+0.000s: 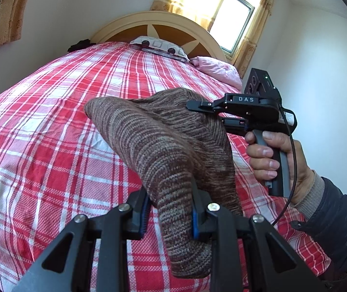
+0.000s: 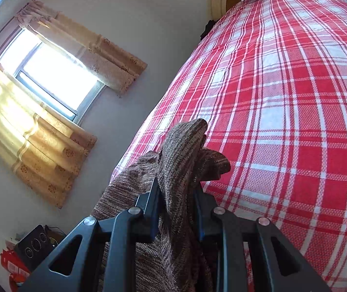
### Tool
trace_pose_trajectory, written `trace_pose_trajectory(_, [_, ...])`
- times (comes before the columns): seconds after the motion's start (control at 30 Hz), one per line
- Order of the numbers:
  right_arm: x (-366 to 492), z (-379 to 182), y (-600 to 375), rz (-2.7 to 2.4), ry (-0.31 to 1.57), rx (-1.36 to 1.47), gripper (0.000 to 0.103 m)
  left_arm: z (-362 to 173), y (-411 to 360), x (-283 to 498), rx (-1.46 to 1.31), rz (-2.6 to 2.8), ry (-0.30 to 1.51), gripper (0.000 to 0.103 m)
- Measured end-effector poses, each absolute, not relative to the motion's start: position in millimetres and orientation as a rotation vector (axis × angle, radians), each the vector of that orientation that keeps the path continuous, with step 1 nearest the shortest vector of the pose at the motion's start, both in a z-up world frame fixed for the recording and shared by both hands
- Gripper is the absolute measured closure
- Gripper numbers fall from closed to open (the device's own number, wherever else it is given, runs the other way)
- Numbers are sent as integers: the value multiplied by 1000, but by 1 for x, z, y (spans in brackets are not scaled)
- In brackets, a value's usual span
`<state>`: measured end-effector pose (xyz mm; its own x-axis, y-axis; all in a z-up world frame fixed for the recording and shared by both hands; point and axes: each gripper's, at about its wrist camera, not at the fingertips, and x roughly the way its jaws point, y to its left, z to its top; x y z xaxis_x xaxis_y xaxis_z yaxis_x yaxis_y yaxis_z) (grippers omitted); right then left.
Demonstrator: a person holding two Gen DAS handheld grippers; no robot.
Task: Fold small clothes
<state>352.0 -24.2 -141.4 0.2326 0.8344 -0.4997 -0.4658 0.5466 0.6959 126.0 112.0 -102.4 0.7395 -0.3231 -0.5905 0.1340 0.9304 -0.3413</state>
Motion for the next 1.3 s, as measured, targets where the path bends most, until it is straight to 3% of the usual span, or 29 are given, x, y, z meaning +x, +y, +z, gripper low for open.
trace_pose_trajectory(0.97, [361, -180, 16, 903, 1069, 411, 78, -137, 142, 120, -358, -181, 777, 76])
trace_pose_trajectory(1.13, [348, -184, -2, 857, 1071, 366, 65, -153, 144, 118, -364, -163, 794, 76])
trace_pose_trajectory(1.27, [305, -169, -29, 917, 1017, 314, 60, -163, 144, 116, -383, -149, 796, 74])
trace_pose_trajectory(1.3, [289, -166, -33, 923, 1008, 282, 52, -163, 145, 117, -385, -147, 793, 73])
